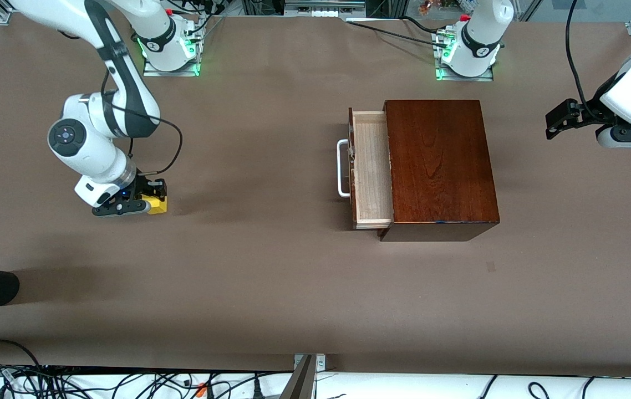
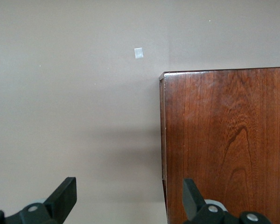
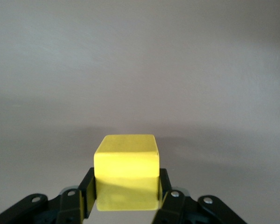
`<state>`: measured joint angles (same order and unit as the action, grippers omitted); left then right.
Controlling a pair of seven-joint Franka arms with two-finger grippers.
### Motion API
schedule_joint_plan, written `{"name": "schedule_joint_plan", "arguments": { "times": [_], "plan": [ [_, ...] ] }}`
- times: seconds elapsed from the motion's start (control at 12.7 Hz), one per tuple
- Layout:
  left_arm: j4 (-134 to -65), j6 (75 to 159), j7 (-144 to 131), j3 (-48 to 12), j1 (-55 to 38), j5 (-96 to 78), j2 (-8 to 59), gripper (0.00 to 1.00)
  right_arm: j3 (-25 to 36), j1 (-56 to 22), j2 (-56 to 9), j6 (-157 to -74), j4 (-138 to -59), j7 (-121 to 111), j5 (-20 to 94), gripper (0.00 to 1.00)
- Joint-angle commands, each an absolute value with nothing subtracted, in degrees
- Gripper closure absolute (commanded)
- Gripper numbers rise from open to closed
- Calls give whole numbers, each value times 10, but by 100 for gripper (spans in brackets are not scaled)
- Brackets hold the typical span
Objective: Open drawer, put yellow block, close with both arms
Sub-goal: 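Lower the right gripper onto the yellow cube and grasp it, then carry the yellow cube with the right gripper into the open drawer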
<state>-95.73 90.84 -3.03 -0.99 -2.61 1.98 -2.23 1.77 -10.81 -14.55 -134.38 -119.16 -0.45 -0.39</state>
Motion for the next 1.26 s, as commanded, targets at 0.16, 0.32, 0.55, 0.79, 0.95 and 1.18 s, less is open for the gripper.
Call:
{"name": "schedule_joint_plan", "arguments": {
  "times": [0.16,0.32,0.55,0.79,0.95,1.18],
  "plan": [
    [-956,900,-18,-9,-25,9,-30,0,-30,-132,-147,-1135,-1024,-4,3,80],
    [-956,900,-18,-9,-25,9,-30,0,-40,-171,-146,-1099,-989,22,2,80],
    [-956,900,-18,-9,-25,9,-29,0,-70,-257,-148,-1085,-942,65,-2,80],
    [-956,900,-18,-9,-25,9,-30,0,-70,-358,-182,-1088,-892,67,-3,80],
    [-956,900,-18,-9,-25,9,-30,0,-69,-427,-228,-1088,-825,67,-10,80],
    [-956,900,-18,-9,-25,9,-29,0,-69,-494,-307,-1085,-717,56,-54,80]
  ]
}}
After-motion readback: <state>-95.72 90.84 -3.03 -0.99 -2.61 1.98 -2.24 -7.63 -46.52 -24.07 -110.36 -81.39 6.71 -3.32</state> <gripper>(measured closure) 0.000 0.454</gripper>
